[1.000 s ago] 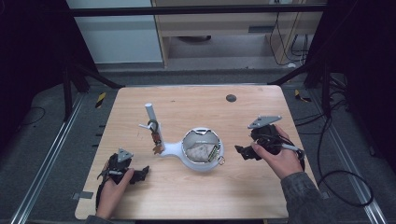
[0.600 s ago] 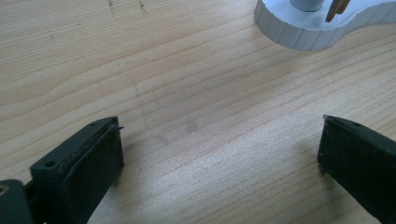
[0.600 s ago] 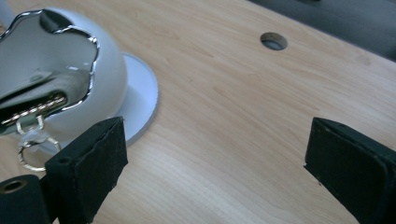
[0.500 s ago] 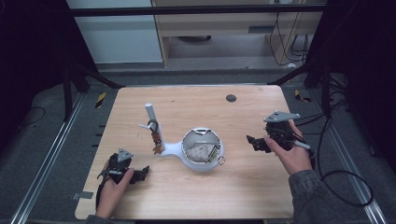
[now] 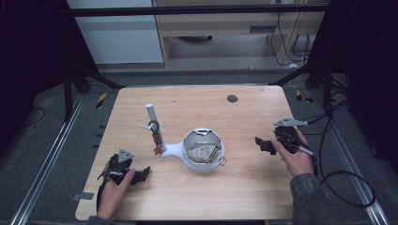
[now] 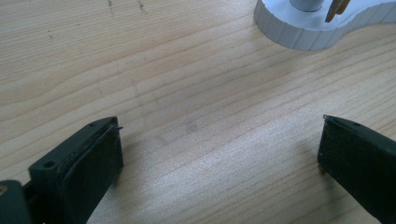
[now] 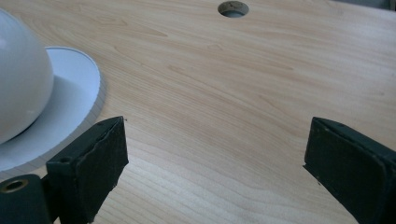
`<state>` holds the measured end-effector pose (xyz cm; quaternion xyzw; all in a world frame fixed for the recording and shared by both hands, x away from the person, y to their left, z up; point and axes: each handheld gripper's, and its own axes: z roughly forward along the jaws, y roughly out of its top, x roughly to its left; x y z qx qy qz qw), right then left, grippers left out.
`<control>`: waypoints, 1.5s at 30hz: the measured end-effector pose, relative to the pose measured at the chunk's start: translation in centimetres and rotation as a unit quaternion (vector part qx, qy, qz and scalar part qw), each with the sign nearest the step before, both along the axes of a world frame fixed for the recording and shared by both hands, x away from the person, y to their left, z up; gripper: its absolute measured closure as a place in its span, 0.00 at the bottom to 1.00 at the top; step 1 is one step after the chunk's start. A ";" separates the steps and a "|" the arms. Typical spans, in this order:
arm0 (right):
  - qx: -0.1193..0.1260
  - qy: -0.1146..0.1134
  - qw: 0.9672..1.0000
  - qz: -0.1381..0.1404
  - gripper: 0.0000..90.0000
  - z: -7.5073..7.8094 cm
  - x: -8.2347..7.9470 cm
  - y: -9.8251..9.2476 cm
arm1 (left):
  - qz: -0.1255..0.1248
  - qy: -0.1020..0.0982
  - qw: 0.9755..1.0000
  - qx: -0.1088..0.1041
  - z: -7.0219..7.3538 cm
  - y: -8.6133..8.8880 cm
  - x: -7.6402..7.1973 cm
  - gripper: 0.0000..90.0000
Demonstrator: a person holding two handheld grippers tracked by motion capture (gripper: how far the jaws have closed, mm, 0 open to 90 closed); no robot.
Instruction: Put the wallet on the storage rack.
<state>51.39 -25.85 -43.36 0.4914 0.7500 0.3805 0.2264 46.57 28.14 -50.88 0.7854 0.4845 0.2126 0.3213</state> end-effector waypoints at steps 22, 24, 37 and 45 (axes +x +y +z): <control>0.008 0.038 0.999 -0.033 0.06 -4.5 -0.8 -2.0 | 0.001 -0.001 1.000 -0.002 0.0 0.0 0.0 0.00; 0.004 0.042 0.999 -0.034 0.06 -4.9 -0.9 -1.9 | 0.001 0.000 1.000 -0.002 0.0 0.0 0.0 0.00; -0.008 0.058 0.998 -0.033 0.06 -6.3 -0.7 -1.2 | 0.001 0.000 1.000 -0.002 0.0 0.0 0.0 0.00; -0.018 0.060 0.998 -0.031 0.05 -7.0 -0.5 -0.6 | 0.001 0.000 1.000 -0.002 0.0 0.0 0.0 0.00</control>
